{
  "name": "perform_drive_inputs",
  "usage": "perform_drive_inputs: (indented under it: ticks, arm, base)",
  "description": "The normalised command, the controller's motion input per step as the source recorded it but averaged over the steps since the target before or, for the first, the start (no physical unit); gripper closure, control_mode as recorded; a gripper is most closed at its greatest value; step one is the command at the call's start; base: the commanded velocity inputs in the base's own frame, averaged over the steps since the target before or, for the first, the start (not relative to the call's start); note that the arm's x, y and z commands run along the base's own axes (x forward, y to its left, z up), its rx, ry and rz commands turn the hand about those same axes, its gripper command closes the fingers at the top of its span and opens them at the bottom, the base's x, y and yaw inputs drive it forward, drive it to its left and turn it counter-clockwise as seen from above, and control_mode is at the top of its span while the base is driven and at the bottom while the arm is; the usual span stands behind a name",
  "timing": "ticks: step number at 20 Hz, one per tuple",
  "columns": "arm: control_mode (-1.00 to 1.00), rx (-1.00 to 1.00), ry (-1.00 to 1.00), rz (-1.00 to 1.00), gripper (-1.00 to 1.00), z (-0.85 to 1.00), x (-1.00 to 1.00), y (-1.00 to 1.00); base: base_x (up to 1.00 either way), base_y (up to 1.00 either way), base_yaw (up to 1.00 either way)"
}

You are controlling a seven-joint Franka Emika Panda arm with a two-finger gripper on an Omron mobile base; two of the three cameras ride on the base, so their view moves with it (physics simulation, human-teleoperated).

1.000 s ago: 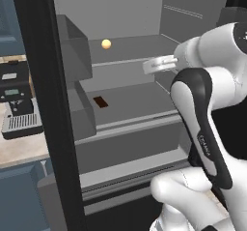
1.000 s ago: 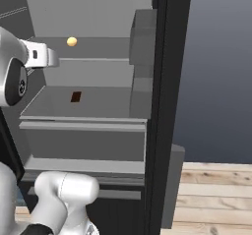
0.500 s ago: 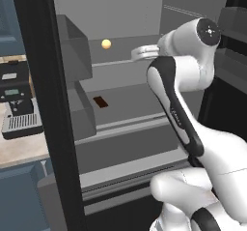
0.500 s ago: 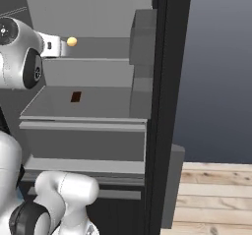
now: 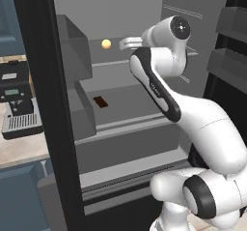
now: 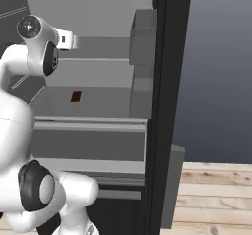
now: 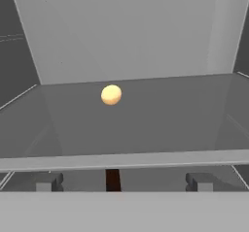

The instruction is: Pick the egg and butter from the fridge and place them by the bowl for mixing.

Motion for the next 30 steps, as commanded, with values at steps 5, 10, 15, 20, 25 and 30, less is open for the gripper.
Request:
perform_drive_inputs:
  ticks: [5, 10, 15, 20, 25, 30]
  arm:
    - [-1.00, 0.00, 0.00, -0.02, -1.00, 0.00, 0.80, 0.45]
    - [-1.00, 0.00, 0.04, -0.02, -1.00, 0.00, 0.68, 0.32]
    - [-1.00, -0.02, 0.14, -0.03, -1.00, 0.00, 0.53, 0.02]
    - [-1.00, -0.02, 0.13, 0.00, -1.00, -0.01, 0.43, 0.00]
    - [-1.00, 0.00, 0.00, 0.00, -1.00, 0.00, 0.01, 0.00]
    - [-1.00, 0.00, 0.00, 0.00, -1.00, -0.27, 0.10, 0.02]
  base:
    - [0.00, 0.00, 0.00]
    - [0.00, 0.00, 0.00]
    - [0.00, 0.00, 0.00]
    - [0.00, 0.00, 0.00]
    - [0.00, 0.00, 0.00]
    - [0.00, 0.00, 0.00]
